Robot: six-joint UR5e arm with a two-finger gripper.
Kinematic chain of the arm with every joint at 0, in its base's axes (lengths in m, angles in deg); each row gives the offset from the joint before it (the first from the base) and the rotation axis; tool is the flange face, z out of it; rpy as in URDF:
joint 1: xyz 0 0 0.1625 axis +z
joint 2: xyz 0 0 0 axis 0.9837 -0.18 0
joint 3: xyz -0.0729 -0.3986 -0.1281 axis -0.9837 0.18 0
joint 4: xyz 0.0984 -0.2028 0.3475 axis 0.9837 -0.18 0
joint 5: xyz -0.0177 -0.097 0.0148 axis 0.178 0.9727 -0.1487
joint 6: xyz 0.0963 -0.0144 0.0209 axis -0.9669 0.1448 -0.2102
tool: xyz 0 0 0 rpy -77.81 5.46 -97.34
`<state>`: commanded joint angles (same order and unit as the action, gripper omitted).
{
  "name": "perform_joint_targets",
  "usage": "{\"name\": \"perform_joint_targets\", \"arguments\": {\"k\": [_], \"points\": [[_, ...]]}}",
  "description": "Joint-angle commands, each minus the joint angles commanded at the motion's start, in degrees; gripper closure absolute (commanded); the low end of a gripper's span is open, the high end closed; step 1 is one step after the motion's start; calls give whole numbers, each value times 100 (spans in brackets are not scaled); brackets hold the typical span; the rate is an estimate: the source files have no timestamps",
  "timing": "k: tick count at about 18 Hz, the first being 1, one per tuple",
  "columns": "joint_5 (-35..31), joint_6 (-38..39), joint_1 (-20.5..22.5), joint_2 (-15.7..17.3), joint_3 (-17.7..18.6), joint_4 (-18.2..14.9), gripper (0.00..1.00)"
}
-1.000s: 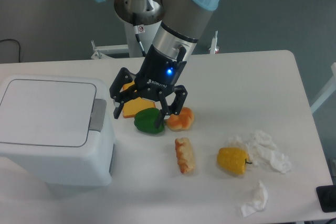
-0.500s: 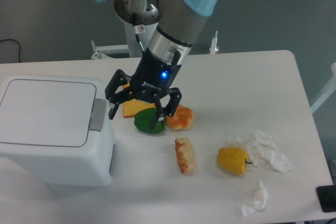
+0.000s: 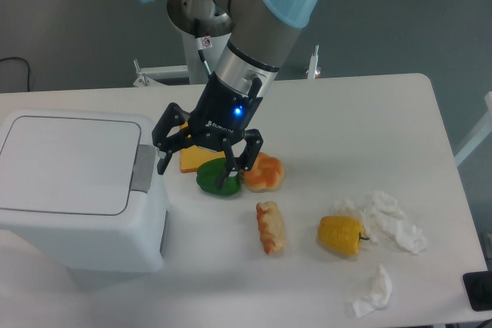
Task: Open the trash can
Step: 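Lower the gripper beside the trash can's grey side button, then press the grey button with the gripper finger to pop the lid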
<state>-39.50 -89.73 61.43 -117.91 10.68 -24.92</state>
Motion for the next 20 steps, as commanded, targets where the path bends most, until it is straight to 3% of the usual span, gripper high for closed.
{"name": "perform_joint_targets", "arguments": {"k": [20], "points": [[-9,-18,-88,-9,114,18,0]]}}
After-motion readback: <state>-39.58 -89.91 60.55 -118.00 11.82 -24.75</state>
